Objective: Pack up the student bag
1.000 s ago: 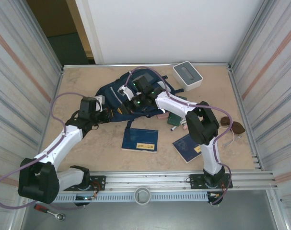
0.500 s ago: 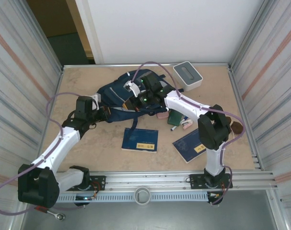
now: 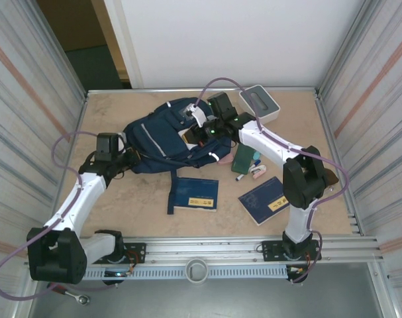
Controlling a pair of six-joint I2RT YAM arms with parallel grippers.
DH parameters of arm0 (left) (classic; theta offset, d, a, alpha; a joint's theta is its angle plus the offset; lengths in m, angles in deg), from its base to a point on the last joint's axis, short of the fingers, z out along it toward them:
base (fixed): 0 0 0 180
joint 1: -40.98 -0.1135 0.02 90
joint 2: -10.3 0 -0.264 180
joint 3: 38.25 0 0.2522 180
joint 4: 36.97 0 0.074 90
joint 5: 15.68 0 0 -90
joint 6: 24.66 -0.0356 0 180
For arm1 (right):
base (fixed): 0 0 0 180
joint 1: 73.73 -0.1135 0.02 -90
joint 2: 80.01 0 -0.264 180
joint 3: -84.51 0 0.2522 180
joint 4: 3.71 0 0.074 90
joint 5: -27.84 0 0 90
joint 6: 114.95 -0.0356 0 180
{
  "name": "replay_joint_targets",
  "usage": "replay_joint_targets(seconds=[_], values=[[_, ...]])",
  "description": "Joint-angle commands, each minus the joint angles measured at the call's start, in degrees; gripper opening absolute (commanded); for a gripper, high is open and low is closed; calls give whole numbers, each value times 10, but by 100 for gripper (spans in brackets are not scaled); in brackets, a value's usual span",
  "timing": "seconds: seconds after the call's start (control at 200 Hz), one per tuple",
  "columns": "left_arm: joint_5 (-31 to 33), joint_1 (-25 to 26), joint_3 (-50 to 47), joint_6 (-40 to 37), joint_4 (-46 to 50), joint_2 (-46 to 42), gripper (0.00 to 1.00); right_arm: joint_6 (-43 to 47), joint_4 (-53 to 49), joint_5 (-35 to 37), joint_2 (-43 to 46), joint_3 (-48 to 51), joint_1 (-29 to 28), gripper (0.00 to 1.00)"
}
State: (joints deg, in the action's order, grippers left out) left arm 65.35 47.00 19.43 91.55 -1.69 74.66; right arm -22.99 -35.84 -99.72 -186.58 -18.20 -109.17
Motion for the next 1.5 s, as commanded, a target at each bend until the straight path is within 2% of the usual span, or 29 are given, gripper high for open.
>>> replay_joint_targets(seconds=[0.0,0.055,0.135,0.291,0.421,0.506,0.631,0.797,0.912,1.022,1.092,1.273,1.368,1.493], values=[[-78,13,28,-9,-43,-3,0,-32,42,-13,-11,-1,-24,28],[-99,21,30,-12,-45,-3,0,-38,48,-15,-26,-12,-38,39],[-122,28,34,-12,-46,-2,0,-40,42,-21,-54,-38,-56,47],[-132,32,36,-12,-42,-1,0,-47,46,-28,-91,-58,-79,54],[-135,36,37,-16,-39,1,0,-55,50,-33,-115,-70,-87,55],[-131,42,37,-19,-36,3,0,-57,46,-33,-130,-84,-90,50],[-113,48,37,-24,-25,7,0,-63,47,-35,-139,-92,-89,35],[-99,50,38,-28,-16,13,0,-72,49,-49,-140,-91,-83,35],[-97,50,38,-28,-17,16,0,-68,43,-48,-140,-92,-82,19],[-96,50,38,-28,-17,16,0,-65,35,-47,-143,-91,-82,11],[-96,51,38,-29,-18,17,0,-65,32,-43,-143,-91,-82,0],[-88,66,40,-36,-12,20,0,-116,60,20,-133,-81,-76,0],[-42,70,41,-31,7,16,0,-127,81,38,-118,-63,-69,0],[30,51,44,-22,39,4,0,-90,65,71,-94,-33,-69,0]])
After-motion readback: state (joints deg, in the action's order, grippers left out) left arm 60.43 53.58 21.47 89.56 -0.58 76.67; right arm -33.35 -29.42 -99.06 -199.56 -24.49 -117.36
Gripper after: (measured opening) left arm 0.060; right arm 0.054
